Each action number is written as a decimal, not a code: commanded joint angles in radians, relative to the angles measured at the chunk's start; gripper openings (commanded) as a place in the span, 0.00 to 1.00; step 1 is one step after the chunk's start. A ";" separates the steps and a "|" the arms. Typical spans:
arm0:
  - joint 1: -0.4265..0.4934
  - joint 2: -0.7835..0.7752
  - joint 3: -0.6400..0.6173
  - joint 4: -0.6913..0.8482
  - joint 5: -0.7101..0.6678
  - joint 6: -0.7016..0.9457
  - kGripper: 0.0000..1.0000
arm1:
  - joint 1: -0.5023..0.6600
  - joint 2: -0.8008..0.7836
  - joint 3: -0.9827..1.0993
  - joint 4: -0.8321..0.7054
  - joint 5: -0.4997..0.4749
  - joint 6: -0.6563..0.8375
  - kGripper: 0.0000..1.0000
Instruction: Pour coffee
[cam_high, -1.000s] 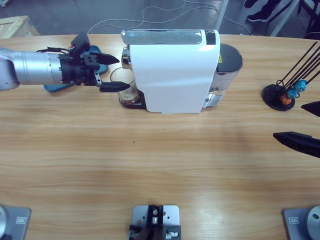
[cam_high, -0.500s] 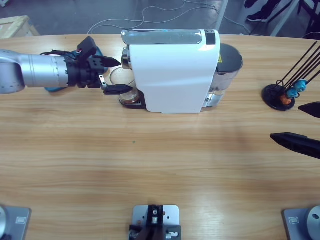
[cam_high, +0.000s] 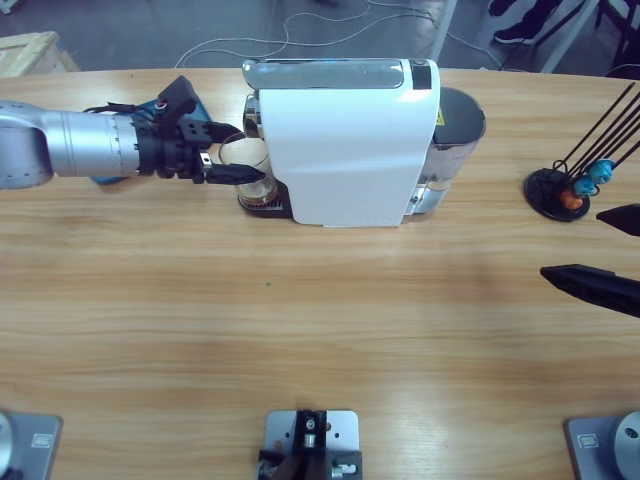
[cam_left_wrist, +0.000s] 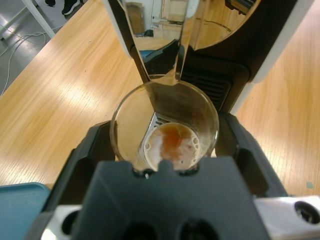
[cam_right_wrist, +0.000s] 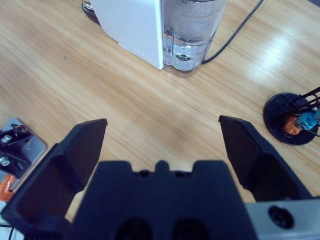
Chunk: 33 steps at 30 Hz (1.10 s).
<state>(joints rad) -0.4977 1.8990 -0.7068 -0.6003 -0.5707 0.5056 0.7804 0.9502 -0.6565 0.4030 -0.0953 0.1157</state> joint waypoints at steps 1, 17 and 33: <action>0.048 -0.059 0.085 -0.007 -0.046 -0.026 0.00 | 0.010 0.014 0.020 -0.010 0.010 0.019 1.00; 0.464 -0.254 0.036 0.063 0.104 -0.124 0.00 | 0.010 0.009 0.022 -0.012 0.008 0.021 1.00; 0.466 0.091 -0.074 -0.060 0.129 -0.147 0.00 | 0.010 0.002 0.020 -0.003 0.006 0.044 1.00</action>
<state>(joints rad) -0.0279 1.8726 -0.7547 -0.6216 -0.4577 0.3732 0.7804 0.9501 -0.6565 0.3997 -0.0953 0.1469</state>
